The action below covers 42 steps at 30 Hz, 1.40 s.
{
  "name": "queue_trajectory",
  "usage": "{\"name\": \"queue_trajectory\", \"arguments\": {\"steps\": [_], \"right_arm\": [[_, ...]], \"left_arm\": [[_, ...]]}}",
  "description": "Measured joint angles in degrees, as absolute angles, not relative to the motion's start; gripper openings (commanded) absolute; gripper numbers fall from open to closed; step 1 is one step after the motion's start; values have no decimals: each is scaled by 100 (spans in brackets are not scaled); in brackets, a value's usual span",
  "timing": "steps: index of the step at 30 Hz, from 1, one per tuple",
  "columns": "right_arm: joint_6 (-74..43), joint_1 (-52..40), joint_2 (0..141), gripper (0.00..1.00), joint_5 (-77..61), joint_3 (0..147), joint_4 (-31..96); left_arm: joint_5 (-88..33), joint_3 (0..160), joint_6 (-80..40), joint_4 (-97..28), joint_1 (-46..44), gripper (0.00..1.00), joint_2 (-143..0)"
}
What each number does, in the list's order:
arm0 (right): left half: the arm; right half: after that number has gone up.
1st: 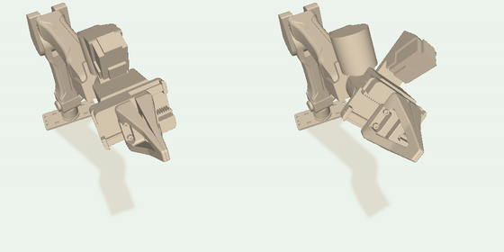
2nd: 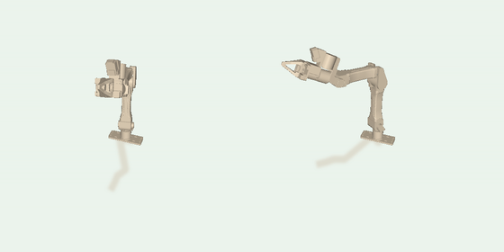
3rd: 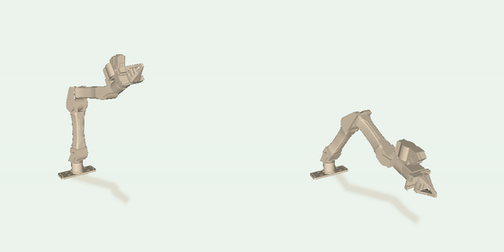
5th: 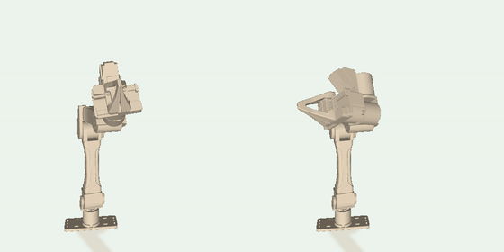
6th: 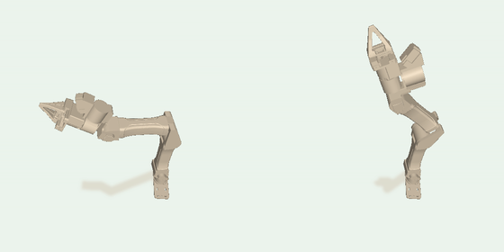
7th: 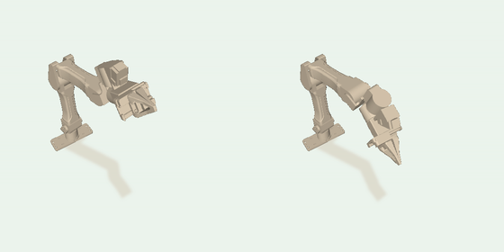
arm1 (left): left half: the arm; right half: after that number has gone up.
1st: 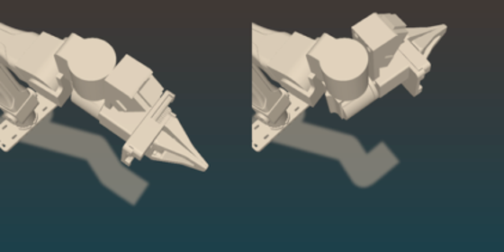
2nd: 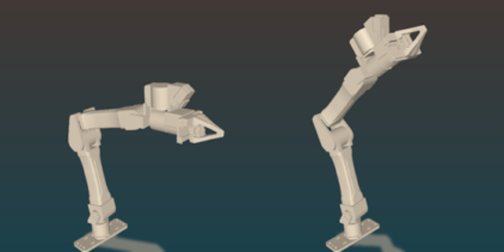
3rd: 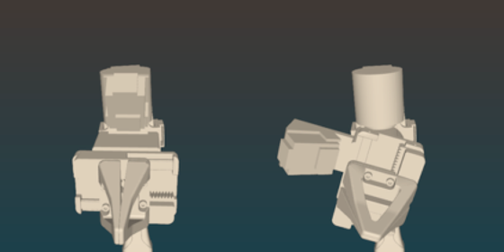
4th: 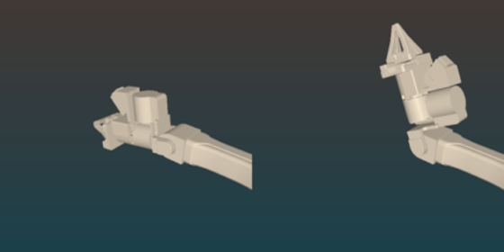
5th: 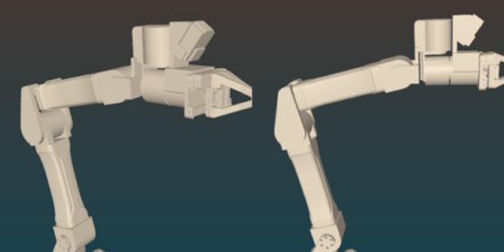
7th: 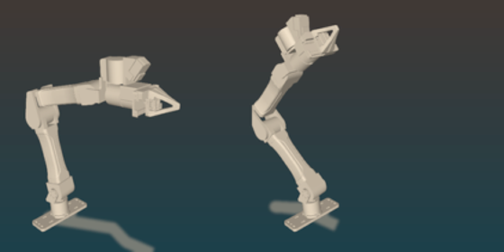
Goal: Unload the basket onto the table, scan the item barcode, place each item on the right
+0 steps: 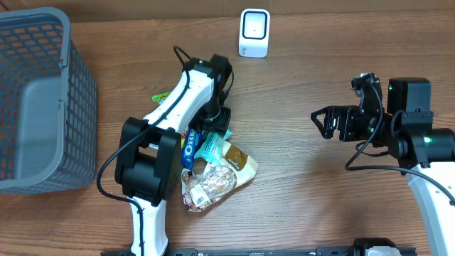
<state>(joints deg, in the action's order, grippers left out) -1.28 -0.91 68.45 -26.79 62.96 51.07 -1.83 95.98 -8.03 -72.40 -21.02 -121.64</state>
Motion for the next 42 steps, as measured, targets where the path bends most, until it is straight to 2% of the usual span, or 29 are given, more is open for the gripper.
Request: {"name": "queue_trajectory", "arguments": {"steps": [7,13,16,21,25,30,36,42], "right_arm": [[-943,-91,6845,100,-2851,6298,4357],[-1535,-255,6845,94,-3013,6298,4001],[-1806,-580,6871,90,-3026,6298,3806],[-2307,-1374,7293,91,-3039,6313,3332],[-2790,-2303,8226,89,-2943,6626,3094],[-3426,-3365,9620,73,-2362,7500,3824],[-3903,-3927,10711,67,-1890,7907,4032],[-4095,-4095,11028,62,-1758,7907,3927]], "left_arm": [[-161,11319,-803,-7889,-1975,64,-12164],[-145,12943,-803,-8510,-1673,70,-12164],[-178,13767,-803,-8700,-1387,71,-12164],[-370,14765,-805,-8888,-856,70,-12164],[-451,15076,-805,-8923,-499,70,-12164],[-473,15080,-805,-8989,-305,70,-12164],[-495,15080,-805,-9011,-248,70,-12164],[-495,15080,-805,-9006,-248,71,-12164]]}}
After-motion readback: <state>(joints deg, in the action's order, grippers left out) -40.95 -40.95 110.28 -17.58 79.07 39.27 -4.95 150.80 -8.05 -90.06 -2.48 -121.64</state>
